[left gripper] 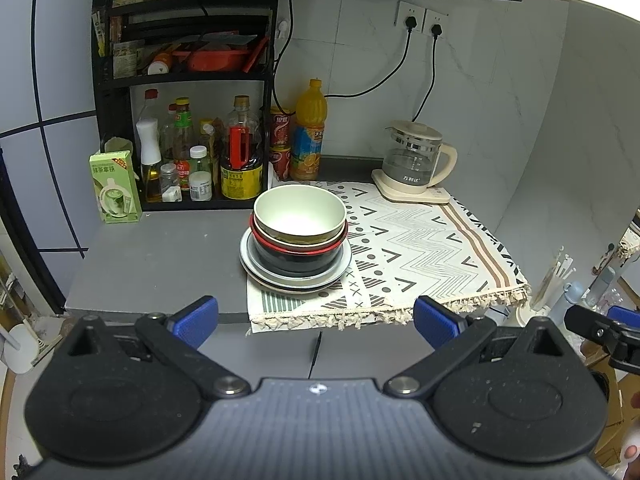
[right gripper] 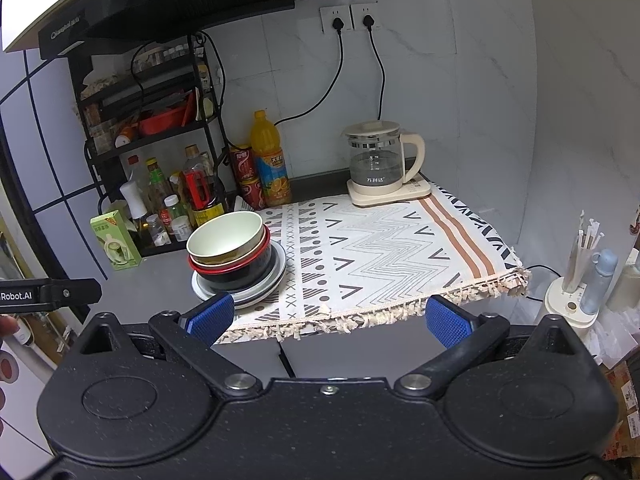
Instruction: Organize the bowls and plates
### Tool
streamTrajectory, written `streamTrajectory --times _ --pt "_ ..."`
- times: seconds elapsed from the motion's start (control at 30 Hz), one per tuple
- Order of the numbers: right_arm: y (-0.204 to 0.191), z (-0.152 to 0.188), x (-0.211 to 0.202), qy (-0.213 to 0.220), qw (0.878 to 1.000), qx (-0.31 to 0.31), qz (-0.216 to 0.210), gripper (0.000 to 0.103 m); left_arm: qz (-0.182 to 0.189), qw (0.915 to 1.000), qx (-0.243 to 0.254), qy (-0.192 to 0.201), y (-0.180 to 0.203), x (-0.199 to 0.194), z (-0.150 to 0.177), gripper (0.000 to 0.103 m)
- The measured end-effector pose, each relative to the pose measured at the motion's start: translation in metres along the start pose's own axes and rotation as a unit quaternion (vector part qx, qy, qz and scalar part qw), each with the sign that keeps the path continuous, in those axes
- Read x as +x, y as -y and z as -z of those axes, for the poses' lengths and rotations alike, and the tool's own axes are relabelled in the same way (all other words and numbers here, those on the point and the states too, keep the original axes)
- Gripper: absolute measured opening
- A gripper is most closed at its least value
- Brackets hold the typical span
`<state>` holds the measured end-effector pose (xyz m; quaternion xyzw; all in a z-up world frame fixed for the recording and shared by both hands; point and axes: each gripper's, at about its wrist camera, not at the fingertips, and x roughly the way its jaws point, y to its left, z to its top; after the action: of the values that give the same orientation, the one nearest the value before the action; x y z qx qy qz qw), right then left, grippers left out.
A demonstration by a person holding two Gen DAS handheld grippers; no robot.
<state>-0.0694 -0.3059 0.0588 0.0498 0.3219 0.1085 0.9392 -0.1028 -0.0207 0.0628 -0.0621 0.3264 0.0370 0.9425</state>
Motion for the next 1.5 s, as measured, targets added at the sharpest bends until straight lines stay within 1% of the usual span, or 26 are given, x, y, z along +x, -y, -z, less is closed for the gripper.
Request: streamTrajectory --times 0.5,0.9,1.07,1.13,1.5 --pt "0.001 0.0031 0.0019 -0.005 1.0 0.003 0.004 0.103 0.001 1.0 0.005 -0.003 0.001 0.0008 0.0006 0.103" --pt "-0.0016 0.0055 0.0024 -0.006 1.0 0.007 0.01 0.103 0.002 0.9999 -0.005 -0.011 -0.0047 0.0043 0.0033 0.103" --pt "-0.0032 0.0073 0.0018 -0.005 1.0 0.011 0.011 0.103 0.009 0.9998 -0.012 -0.016 -0.0071 0.0061 0.0044 0.103" --pt "-0.0025 0.0075 0.0024 -0.007 1.0 0.011 0.011 0.103 0.005 0.9999 -0.007 -0.013 -0.0065 0.0058 0.005 0.103" --pt "-0.0029 0.0064 0.002 -0.01 1.0 0.01 0.011 0.103 0.012 0.9998 -0.004 -0.013 -0.0059 0.0062 0.0056 0.103"
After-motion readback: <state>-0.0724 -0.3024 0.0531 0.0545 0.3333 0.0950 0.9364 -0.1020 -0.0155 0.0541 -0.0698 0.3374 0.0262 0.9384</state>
